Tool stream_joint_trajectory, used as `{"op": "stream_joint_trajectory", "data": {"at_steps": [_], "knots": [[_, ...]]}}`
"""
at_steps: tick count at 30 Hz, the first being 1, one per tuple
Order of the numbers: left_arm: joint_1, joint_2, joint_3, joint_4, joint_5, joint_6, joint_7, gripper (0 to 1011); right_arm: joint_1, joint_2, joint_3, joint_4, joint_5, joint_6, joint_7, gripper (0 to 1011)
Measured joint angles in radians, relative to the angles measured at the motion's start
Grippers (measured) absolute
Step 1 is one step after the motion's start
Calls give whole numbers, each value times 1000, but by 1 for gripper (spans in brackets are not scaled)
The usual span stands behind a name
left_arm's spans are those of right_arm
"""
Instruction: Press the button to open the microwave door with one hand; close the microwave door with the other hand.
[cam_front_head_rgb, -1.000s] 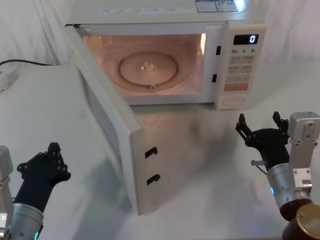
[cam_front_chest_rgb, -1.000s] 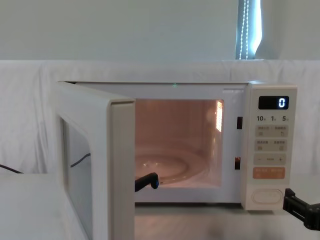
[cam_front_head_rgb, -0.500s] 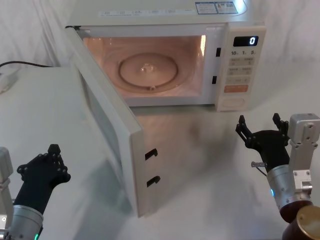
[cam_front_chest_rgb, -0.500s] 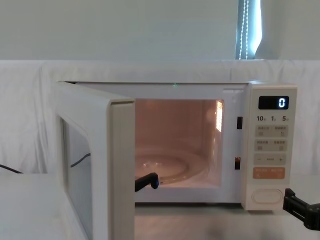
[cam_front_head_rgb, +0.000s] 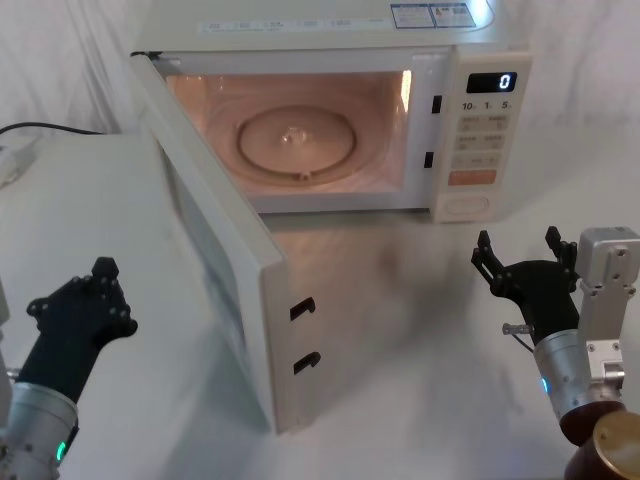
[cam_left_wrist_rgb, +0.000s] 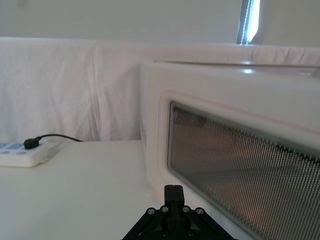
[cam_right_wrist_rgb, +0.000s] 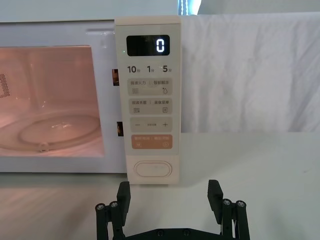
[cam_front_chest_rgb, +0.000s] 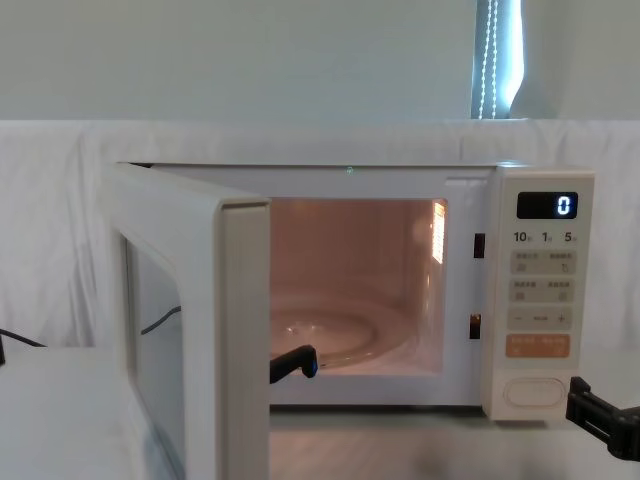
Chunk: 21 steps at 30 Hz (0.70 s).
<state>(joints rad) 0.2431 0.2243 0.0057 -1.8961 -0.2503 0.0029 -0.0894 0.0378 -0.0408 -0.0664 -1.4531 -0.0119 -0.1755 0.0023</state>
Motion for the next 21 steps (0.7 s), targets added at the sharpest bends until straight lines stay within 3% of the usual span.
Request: {"op": "stream_joint_trajectory", "data": {"at_steps": [7,21], "knots": [[-11,-12,-21,-43,-23,18,-29,0,0,0,0,0,0,0,0,1002],[-35,-12,-25,-81,-18,19,-47,0,0,0,0,0,0,0,0,1002]]}}
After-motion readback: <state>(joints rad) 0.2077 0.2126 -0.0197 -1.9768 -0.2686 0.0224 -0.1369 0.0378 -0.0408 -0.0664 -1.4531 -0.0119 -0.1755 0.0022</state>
